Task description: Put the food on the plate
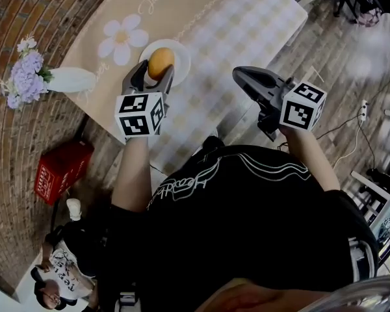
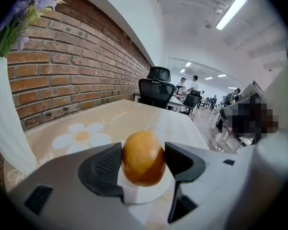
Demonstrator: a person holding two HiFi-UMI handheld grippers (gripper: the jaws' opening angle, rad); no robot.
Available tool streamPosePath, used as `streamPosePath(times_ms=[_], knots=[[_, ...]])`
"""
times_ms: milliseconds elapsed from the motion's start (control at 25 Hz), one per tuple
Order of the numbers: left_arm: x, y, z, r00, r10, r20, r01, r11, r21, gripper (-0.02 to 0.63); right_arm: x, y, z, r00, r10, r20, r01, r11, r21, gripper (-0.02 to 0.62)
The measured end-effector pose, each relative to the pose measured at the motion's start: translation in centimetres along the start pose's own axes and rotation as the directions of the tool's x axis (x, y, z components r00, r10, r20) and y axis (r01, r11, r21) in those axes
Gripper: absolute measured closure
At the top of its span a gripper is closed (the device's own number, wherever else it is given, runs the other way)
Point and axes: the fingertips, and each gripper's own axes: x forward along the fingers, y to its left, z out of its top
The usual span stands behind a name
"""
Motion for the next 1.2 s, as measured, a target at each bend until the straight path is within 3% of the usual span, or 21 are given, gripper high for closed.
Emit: streamPosePath(times_ms=[440, 840, 1200], knots=[[1.7, 0.4, -1.9, 1.0, 0.0, -0.018, 0.001, 0.999, 0.033, 0.33, 0.0, -0.5, -0.5, 1.0, -0.015, -0.001, 0.015, 1.0, 0.01, 0.598], [1.9, 0.2, -2.0, 1.0, -0.002, 0.011, 0.001, 0.997, 0.081, 0.33, 0.0, -0.4, -0.9, 1.0, -0.024, 0.0, 0.024, 0.999, 0.023, 0.598], [0.9, -0.2, -1.6, 0.997, -0.001, 0.083, -0.004, 0.998, 0.055, 0.288, 0.0, 1.0, -0.7, 1.0, -0.007, -0.005, 0.007, 0.999, -0.035, 0.598]])
